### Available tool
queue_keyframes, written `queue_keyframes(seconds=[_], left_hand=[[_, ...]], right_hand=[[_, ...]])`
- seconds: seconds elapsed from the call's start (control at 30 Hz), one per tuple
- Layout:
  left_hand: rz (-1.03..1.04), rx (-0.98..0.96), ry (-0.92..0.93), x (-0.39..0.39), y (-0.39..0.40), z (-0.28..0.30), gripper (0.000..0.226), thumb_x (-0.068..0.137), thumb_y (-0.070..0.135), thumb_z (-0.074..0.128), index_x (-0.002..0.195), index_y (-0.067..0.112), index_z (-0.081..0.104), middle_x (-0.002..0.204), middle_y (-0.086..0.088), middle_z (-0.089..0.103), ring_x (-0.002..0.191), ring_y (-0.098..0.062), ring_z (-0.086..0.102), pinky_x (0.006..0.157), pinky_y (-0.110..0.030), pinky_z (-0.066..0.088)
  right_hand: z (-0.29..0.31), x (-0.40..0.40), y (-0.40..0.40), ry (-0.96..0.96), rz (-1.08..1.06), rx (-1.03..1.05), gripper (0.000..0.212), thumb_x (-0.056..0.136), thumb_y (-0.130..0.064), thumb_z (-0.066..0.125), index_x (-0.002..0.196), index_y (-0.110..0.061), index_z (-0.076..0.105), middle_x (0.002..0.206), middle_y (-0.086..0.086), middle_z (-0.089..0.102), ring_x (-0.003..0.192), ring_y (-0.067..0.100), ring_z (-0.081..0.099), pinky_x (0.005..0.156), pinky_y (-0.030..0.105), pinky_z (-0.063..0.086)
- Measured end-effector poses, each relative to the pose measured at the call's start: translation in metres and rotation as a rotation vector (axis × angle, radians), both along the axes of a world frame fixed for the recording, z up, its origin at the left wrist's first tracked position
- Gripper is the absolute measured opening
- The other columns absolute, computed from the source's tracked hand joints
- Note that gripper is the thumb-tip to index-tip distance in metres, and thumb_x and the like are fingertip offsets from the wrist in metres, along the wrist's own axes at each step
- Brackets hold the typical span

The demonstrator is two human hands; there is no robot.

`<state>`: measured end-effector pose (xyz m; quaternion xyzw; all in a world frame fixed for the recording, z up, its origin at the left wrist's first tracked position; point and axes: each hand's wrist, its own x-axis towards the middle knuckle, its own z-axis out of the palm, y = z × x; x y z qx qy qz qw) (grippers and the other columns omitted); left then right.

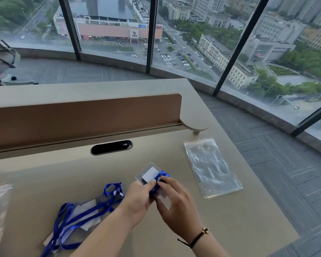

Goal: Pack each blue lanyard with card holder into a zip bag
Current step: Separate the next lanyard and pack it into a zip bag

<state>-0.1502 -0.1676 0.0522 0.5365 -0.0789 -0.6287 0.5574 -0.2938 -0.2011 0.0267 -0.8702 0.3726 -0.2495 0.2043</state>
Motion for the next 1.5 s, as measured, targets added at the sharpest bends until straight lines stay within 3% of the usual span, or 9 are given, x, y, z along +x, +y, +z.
queue_keyframes(seconds=[0.17, 0.37, 0.53, 0.7, 0.8, 0.97, 1.13, 1.33, 1.5], left_hand=[[0.003, 0.08, -0.11, -0.051, -0.07, -0.01, 0.023, 0.101, 0.0, 0.047, 0.112, 0.005, 0.066, 0.095, -0.008, 0.077, 0.081, -0.015, 0.073, 0.061, -0.022, 0.057], [0.058, 0.17, -0.189, -0.099, -0.152, -0.039, 0.026, 0.099, -0.004, 0.047, 0.111, 0.011, 0.064, 0.104, -0.015, 0.072, 0.084, -0.025, 0.069, 0.065, -0.031, 0.056], [0.171, 0.28, -0.235, -0.112, -0.199, -0.07, 0.041, 0.097, -0.003, 0.05, 0.135, 0.012, 0.043, 0.124, -0.013, 0.064, 0.101, -0.027, 0.068, 0.066, -0.033, 0.057], [0.158, 0.27, -0.207, -0.117, -0.232, -0.078, 0.021, 0.098, -0.002, 0.051, 0.113, 0.014, 0.053, 0.112, -0.008, 0.065, 0.091, -0.022, 0.067, 0.063, -0.031, 0.057], [0.169, 0.265, -0.157, -0.117, -0.249, -0.086, 0.019, 0.098, -0.001, 0.052, 0.109, 0.014, 0.058, 0.109, -0.008, 0.068, 0.087, -0.021, 0.069, 0.059, -0.028, 0.059], [0.225, 0.286, -0.104, -0.117, -0.272, -0.104, 0.022, 0.097, -0.002, 0.054, 0.112, 0.011, 0.062, 0.111, -0.012, 0.071, 0.092, -0.025, 0.07, 0.072, -0.035, 0.059], [0.279, 0.292, -0.072, -0.115, -0.297, -0.115, 0.022, 0.097, -0.003, 0.053, 0.107, 0.013, 0.064, 0.107, -0.009, 0.072, 0.088, -0.022, 0.071, 0.064, -0.029, 0.058], [0.29, 0.31, -0.058, -0.113, -0.315, -0.125, 0.02, 0.097, -0.003, 0.054, 0.11, 0.009, 0.064, 0.105, -0.011, 0.072, 0.089, -0.025, 0.07, 0.073, -0.036, 0.058], [0.294, 0.325, -0.059, -0.111, -0.312, -0.13, 0.019, 0.096, -0.003, 0.054, 0.107, 0.008, 0.065, 0.104, -0.011, 0.073, 0.089, -0.025, 0.07, 0.07, -0.034, 0.059]], right_hand=[[-0.018, -0.047, -0.059, -0.007, -0.035, 0.075, 0.047, 0.081, -0.038, 0.066, 0.126, -0.026, 0.061, 0.132, -0.011, 0.058, 0.118, 0.011, 0.058, 0.096, 0.029, 0.05], [-0.033, -0.097, -0.141, -0.058, -0.07, 0.238, 0.045, 0.085, -0.056, 0.063, 0.12, -0.029, 0.064, 0.129, -0.016, 0.058, 0.115, 0.004, 0.057, 0.096, 0.024, 0.046], [-0.047, -0.121, -0.211, -0.076, -0.204, 0.421, 0.042, 0.088, -0.046, 0.067, 0.123, -0.024, 0.064, 0.116, -0.013, 0.064, 0.107, 0.002, 0.057, 0.089, 0.016, 0.041], [-0.067, -0.125, -0.276, -0.031, -0.261, 0.626, 0.037, 0.092, -0.034, 0.063, 0.128, -0.024, 0.06, 0.101, -0.009, 0.067, 0.093, 0.005, 0.061, 0.088, 0.027, 0.052], [-0.081, -0.12, -0.316, 0.008, -0.281, 0.713, 0.037, 0.095, -0.026, 0.058, 0.131, -0.02, 0.057, 0.091, -0.008, 0.063, 0.084, 0.009, 0.061, 0.08, 0.025, 0.049], [-0.111, -0.106, -0.369, 0.134, -0.286, 0.727, 0.041, 0.094, -0.02, 0.057, 0.135, -0.022, 0.053, 0.074, -0.01, 0.056, 0.076, 0.015, 0.058, 0.076, 0.028, 0.048], [-0.132, -0.098, -0.404, 0.322, -0.244, 0.633, 0.046, 0.092, -0.017, 0.053, 0.136, -0.027, 0.05, 0.108, 0.002, 0.069, 0.098, 0.023, 0.064, 0.075, 0.027, 0.045], [-0.146, -0.087, -0.427, 0.483, -0.14, 0.551, 0.051, 0.089, -0.016, 0.05, 0.137, -0.033, 0.047, 0.116, 0.003, 0.067, 0.098, 0.026, 0.064, 0.076, 0.032, 0.052], [-0.155, -0.084, -0.434, 0.513, -0.149, 0.462, 0.034, 0.088, -0.017, 0.051, 0.117, -0.032, 0.063, 0.113, 0.004, 0.066, 0.104, 0.027, 0.062, 0.086, 0.035, 0.049]])
